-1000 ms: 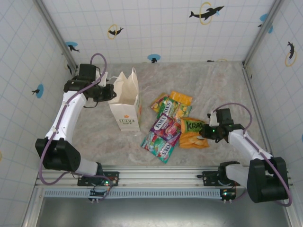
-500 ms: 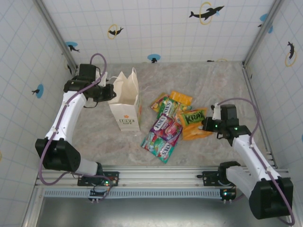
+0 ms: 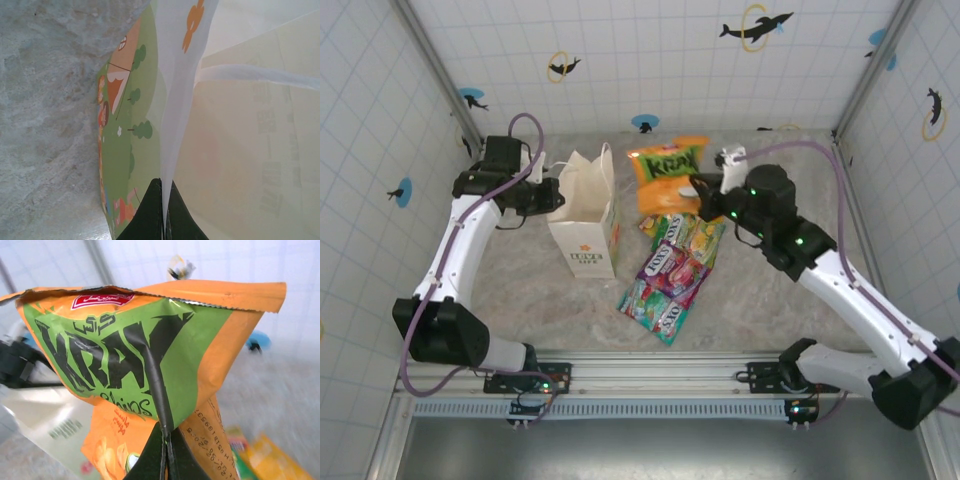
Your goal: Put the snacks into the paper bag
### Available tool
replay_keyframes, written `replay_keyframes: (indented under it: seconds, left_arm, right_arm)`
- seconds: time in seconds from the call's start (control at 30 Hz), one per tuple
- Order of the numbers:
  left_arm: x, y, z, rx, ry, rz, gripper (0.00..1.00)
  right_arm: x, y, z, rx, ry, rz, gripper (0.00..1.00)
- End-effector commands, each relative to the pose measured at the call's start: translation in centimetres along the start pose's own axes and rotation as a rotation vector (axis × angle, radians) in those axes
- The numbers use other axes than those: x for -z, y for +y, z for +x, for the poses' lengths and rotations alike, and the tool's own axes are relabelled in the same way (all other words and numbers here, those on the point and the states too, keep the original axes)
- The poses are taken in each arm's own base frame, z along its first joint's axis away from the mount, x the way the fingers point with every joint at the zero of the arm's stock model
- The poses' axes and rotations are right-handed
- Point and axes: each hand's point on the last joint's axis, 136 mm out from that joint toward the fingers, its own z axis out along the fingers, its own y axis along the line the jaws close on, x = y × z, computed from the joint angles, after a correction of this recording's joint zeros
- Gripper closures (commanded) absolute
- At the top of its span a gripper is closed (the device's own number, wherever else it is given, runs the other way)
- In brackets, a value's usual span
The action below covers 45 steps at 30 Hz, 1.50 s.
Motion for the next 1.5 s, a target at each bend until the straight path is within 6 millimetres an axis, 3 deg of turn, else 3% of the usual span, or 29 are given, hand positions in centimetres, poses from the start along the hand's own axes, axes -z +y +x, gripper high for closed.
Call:
replay_keyframes:
  seconds: [0.0, 0.13, 0.2, 0.27, 0.33, 0.43, 0.57, 0.8, 0.93, 1.27, 1.47]
  left_arm:
    - [0.8, -0.3, 0.3, 0.023, -0.010, 0.007, 1.00]
    - [0.8, -0.6, 0.2, 0.026, -0.014, 0.024, 1.00]
    - [0.8, -0.7, 0.0, 0.037, -0.022, 0.032, 0.93]
    - [1.1, -1.2, -0.3, 0.043, -0.040, 0.053, 0.87]
    - [1.6, -1.7, -0.8, 0.054, -0.071, 0.072, 0.72]
    - [2.4, -2.3, -1.6, 0.079, -0.120, 0.091, 0.62]
    - [3.5, -2.6, -2.5, 0.096, -0.179, 0.091, 0.60]
    - [5.2, -2.1, -2.8, 0.109, -0.255, 0.043, 0.60]
    - [5.7, -2.0, -2.9, 0.109, -0.275, 0.027, 0.67]
    - [6.3, -1.6, -3.2, 0.106, -0.307, -0.004, 0.87]
    - [6.5, -1.5, -3.1, 0.104, -0.314, -0.012, 0.91]
  right_arm:
    - [0.3, 4.0, -7.4, 0.120, -0.254, -0.075, 1.00]
    - [0.7, 8.8, -11.2, 0.182, -0.423, -0.216, 1.00]
    - [0.4, 10.1, -12.3, 0.191, -0.454, -0.256, 1.00]
    - [-0.4, 10.6, -12.8, 0.189, -0.454, -0.265, 1.00]
    - [-1.2, 10.6, -12.9, 0.174, -0.448, -0.260, 1.00]
    - [-2.2, 10.6, -12.5, 0.164, -0.441, -0.257, 1.00]
    - [-2.8, 11.0, -12.5, 0.162, -0.450, -0.251, 1.00]
    - [-4.6, 12.5, -12.2, 0.323, -0.468, -0.297, 1.00]
    - [-6.3, 12.5, -12.2, 0.373, -0.452, -0.366, 1.00]
    - [-10.7, 11.1, -10.9, 0.436, -0.381, -0.589, 1.00]
    - [-12.7, 10.1, -9.4, 0.494, -0.354, -0.624, 1.00]
